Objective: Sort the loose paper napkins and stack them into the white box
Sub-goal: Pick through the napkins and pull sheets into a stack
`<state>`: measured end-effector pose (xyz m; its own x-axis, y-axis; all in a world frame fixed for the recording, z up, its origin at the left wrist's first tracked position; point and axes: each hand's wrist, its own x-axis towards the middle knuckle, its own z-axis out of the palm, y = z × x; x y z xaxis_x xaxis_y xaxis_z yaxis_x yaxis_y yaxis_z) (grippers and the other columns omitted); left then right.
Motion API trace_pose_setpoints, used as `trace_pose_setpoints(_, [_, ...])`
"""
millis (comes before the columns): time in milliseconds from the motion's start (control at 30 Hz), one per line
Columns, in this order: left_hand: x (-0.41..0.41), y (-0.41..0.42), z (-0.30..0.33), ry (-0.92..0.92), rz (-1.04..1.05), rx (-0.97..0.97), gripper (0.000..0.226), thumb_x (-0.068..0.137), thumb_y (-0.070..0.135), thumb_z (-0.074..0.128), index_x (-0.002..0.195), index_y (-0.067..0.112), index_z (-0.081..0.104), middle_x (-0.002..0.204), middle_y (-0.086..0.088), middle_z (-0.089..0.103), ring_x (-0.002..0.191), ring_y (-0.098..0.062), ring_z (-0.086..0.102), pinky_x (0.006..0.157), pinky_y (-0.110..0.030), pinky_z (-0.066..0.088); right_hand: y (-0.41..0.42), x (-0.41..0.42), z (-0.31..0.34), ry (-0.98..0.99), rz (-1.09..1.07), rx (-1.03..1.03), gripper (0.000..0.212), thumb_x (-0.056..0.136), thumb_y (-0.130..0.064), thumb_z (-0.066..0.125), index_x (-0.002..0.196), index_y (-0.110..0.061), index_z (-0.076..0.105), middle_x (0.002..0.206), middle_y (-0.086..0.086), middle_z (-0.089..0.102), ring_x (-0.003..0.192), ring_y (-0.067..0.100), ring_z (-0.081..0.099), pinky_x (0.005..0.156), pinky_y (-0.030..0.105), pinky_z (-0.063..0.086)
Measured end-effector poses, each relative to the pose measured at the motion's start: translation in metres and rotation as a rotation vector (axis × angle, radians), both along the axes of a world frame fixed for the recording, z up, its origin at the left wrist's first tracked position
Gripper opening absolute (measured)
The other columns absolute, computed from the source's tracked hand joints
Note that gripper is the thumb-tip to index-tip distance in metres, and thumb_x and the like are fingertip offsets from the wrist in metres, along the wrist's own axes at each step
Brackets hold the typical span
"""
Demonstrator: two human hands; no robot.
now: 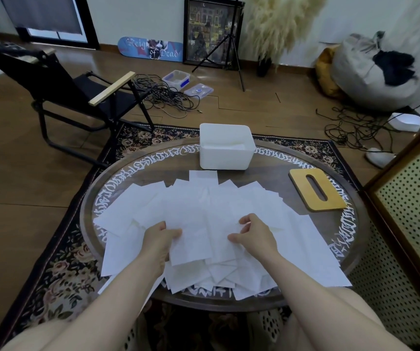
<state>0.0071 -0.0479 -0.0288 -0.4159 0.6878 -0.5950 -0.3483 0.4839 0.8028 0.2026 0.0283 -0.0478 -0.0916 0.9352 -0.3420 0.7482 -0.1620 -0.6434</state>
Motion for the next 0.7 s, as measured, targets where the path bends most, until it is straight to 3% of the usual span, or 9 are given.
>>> trace_pose_setpoints(100, [-0.0001,-0.0006,0.0007,0.013,-0.013,-0.008,0.021,0.092,-0.004,0.053,0.088,0.015,0.061,0.09,-0.005,0.065,0.079,-0.025,0.06,0.066,-0.032,0.049,0.0,-0.0026,0.0002,-0.003,0.002,0.013,0.032,0.076,-0.024,0.075,0.098,-0.02,0.054,0.087,-0.006,0.056,0.081,0.017,0.058,0.066,0.03,0.044])
trace_pose_setpoints(200, [-0.0008,-0.0015,0.0012,0.031,-0.027,-0.011,0.026,0.091,-0.004,0.051,0.085,0.019,0.06,0.092,-0.005,0.065,0.087,-0.029,0.061,0.078,-0.041,0.05,0.0,-0.0042,-0.0014,0.027,0.014,0.007,0.025,0.075,-0.023,0.076,0.09,-0.02,0.056,0.082,-0.007,0.055,0.078,0.016,0.058,0.067,0.033,0.048])
trace_pose_setpoints(300, [-0.0012,-0.0014,0.0018,0.034,-0.023,-0.026,0.025,0.091,-0.004,0.051,0.084,0.019,0.06,0.093,-0.005,0.064,0.09,-0.032,0.06,0.085,-0.046,0.05,-0.0004,-0.0058,-0.0019,0.102,0.007,0.006,0.022,0.076,-0.029,0.077,0.08,-0.02,0.057,0.072,-0.007,0.054,0.07,0.014,0.055,0.062,0.029,0.042])
trace_pose_setpoints(467, [0.0036,-0.0027,0.0019,-0.028,0.023,-0.056,0.009,0.094,0.001,0.053,0.1,0.006,0.057,0.098,-0.013,0.061,0.084,-0.029,0.059,0.068,-0.037,0.051,-0.0017,-0.0049,-0.0025,0.119,0.035,0.017,0.012,0.082,-0.027,0.069,0.073,-0.021,0.064,0.064,-0.008,0.055,0.066,0.013,0.055,0.059,0.028,0.039])
trace_pose_setpoints(567, [0.0053,-0.0032,0.0003,-0.016,0.029,-0.056,0.009,0.095,-0.001,0.051,0.099,0.006,0.056,0.097,-0.013,0.06,0.088,-0.029,0.058,0.073,-0.04,0.051,-0.0027,-0.0032,0.0005,0.134,0.028,0.041,0.022,0.086,-0.022,0.066,0.065,-0.024,0.06,0.063,-0.008,0.056,0.064,0.012,0.052,0.057,0.027,0.036])
trace_pose_setpoints(700, [0.0056,-0.001,-0.0043,0.008,0.03,-0.048,0.009,0.096,0.002,0.051,0.097,0.007,0.058,0.084,-0.006,0.061,0.08,-0.027,0.059,0.064,-0.033,0.051,-0.0028,0.0028,0.0072,0.198,-0.019,0.071,0.022,0.088,-0.019,0.064,0.066,-0.021,0.063,0.07,0.004,0.065,0.065,0.015,0.054,0.061,0.029,0.038])
